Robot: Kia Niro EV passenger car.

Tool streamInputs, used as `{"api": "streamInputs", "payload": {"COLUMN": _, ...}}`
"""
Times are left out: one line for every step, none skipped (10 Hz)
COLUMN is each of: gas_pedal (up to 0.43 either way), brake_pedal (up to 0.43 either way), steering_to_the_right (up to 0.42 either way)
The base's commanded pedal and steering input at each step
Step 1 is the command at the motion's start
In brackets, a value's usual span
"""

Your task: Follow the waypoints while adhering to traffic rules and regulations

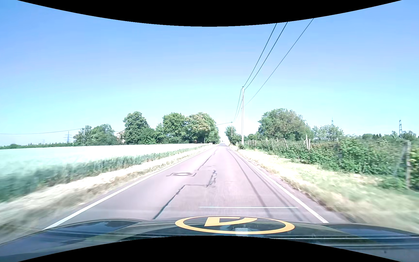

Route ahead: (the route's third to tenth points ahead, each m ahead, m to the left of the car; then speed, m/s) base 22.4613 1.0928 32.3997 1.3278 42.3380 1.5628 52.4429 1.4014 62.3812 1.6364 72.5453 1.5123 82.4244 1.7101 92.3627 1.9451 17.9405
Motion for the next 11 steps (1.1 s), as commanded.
{"api": "streamInputs", "payload": {"gas_pedal": 0.197, "brake_pedal": 0.0, "steering_to_the_right": 0.002}}
{"api": "streamInputs", "payload": {"gas_pedal": 0.197, "brake_pedal": 0.0, "steering_to_the_right": 0.001}}
{"api": "streamInputs", "payload": {"gas_pedal": 0.197, "brake_pedal": 0.0, "steering_to_the_right": 0.001}}
{"api": "streamInputs", "payload": {"gas_pedal": 0.189, "brake_pedal": 0.0, "steering_to_the_right": 0.002}}
{"api": "streamInputs", "payload": {"gas_pedal": 0.197, "brake_pedal": 0.0, "steering_to_the_right": 0.001}}
{"api": "streamInputs", "payload": {"gas_pedal": 0.197, "brake_pedal": 0.0, "steering_to_the_right": 0.003}}
{"api": "streamInputs", "payload": {"gas_pedal": 0.197, "brake_pedal": 0.0, "steering_to_the_right": 0.003}}
{"api": "streamInputs", "payload": {"gas_pedal": 0.197, "brake_pedal": 0.0, "steering_to_the_right": 0.003}}
{"api": "streamInputs", "payload": {"gas_pedal": 0.209, "brake_pedal": 0.0, "steering_to_the_right": 0.003}}
{"api": "streamInputs", "payload": {"gas_pedal": 0.209, "brake_pedal": 0.0, "steering_to_the_right": 0.003}}
{"api": "streamInputs", "payload": {"gas_pedal": 0.209, "brake_pedal": 0.0, "steering_to_the_right": 0.003}}
